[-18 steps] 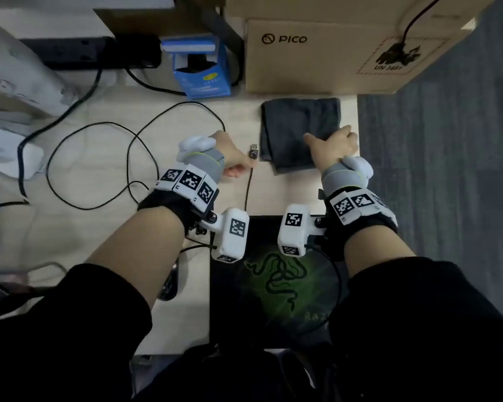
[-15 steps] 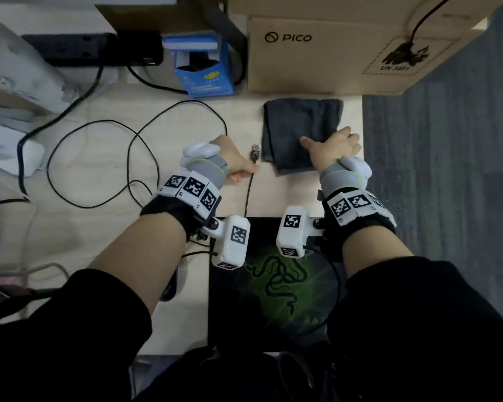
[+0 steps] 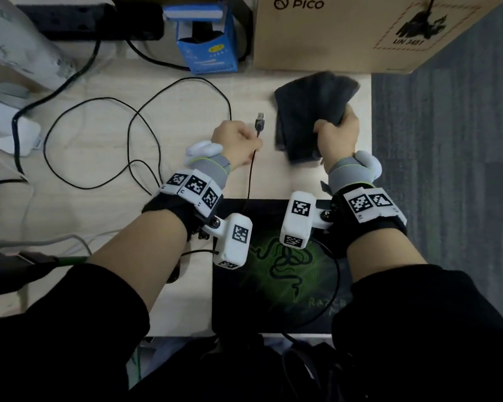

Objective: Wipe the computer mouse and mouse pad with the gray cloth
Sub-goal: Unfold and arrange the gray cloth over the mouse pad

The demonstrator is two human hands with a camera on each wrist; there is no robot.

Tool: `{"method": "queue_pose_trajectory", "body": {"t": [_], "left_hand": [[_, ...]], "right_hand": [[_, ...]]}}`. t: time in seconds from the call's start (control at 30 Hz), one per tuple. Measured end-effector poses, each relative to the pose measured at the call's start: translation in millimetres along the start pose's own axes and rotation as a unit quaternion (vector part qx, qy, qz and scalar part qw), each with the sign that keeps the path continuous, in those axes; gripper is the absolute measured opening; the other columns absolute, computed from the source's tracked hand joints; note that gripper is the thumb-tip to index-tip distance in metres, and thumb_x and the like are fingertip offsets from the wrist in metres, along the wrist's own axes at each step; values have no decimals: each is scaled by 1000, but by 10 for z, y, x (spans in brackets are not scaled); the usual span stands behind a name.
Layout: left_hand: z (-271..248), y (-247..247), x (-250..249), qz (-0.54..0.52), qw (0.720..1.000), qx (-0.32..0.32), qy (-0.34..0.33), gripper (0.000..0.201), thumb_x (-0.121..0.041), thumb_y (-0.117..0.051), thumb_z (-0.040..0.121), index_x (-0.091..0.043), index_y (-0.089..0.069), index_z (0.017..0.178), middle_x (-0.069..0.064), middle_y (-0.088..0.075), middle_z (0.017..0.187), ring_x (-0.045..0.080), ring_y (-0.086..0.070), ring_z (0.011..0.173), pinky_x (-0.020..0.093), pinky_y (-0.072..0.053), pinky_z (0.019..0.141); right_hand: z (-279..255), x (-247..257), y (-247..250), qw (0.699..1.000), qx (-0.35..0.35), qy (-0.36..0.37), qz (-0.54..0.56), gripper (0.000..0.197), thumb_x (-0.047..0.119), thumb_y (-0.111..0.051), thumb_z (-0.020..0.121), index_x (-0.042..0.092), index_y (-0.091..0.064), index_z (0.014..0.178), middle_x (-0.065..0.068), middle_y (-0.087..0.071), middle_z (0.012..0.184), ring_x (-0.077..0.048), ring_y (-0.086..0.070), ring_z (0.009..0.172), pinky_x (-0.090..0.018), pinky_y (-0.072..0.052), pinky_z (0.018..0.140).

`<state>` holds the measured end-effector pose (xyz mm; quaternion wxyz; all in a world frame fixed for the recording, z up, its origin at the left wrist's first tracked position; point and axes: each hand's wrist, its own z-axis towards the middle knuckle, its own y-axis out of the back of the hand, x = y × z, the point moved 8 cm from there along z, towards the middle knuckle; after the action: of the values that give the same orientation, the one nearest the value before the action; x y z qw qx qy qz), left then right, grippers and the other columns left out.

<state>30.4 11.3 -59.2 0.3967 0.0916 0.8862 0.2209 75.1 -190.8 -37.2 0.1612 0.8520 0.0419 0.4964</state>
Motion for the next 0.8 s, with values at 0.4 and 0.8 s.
{"method": "queue_pose_trajectory", "body": {"t": [0.4,0.8], "left_hand": [[-494,334,-533,-125,973,94,-168,8,-4,-67,83,-1,-69,91,6,-63,69,3,-62,45,19,-55,55],[-535,582,-508,-84,962,88,-244,14,10,-58,72,2,-69,75,5,-65,68,9,-55,66,24,-47,65]], "right_hand": [[-806,698,-289,979,113,82,148,18,5,-62,73,9,-54,88,-4,-60,77,-17,-59,70,-22,-50,57],[-1026,593,-629,963,162,34,214,19,-2,-55,84,10,-55,99,4,-67,67,-6,-63,56,-20,-48,52]]}}
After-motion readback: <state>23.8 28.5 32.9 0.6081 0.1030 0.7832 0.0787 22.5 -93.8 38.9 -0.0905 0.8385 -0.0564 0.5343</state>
